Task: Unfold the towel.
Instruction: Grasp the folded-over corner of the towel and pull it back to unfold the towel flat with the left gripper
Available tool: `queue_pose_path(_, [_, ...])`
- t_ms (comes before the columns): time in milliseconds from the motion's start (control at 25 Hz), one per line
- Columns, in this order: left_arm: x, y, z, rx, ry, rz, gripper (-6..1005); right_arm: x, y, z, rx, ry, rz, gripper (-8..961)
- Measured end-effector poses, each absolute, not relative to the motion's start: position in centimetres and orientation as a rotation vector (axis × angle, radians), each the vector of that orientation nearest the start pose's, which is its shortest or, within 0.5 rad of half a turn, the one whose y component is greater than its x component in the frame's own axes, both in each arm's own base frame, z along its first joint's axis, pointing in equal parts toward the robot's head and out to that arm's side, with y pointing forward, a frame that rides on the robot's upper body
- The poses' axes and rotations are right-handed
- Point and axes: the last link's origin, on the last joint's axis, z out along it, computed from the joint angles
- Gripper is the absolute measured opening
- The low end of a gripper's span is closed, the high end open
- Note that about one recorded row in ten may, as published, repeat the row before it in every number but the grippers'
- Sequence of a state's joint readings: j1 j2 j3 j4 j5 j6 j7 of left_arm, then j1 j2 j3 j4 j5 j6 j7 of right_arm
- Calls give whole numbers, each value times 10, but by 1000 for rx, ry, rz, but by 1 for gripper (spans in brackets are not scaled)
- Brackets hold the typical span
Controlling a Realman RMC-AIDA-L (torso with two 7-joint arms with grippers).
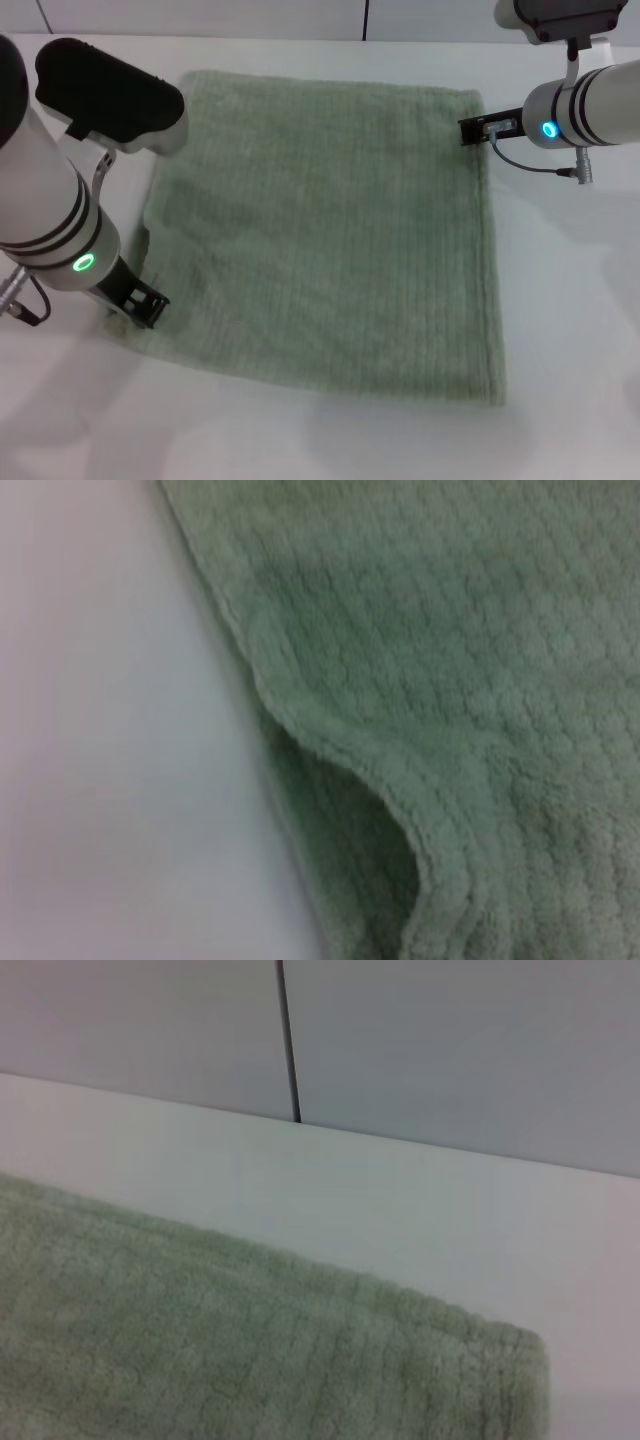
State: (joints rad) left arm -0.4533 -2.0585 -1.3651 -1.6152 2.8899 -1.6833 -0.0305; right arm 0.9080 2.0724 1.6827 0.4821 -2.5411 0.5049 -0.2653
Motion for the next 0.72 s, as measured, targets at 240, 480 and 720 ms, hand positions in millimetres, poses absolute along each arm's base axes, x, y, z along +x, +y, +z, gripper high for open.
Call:
queue_pose_path(240, [-182, 308, -3, -2134, -1115, 690, 318, 217, 458, -60, -2059, 1113, -35, -1])
queue_pose_path(480, [-166, 350, 30, -2086, -924, 442, 489, 196, 461, -43, -2086, 996, 26, -2])
queue_pose_path(720, [-148, 395, 74, -1993, -577, 20, 716, 164, 456, -13, -2076, 748, 162, -2])
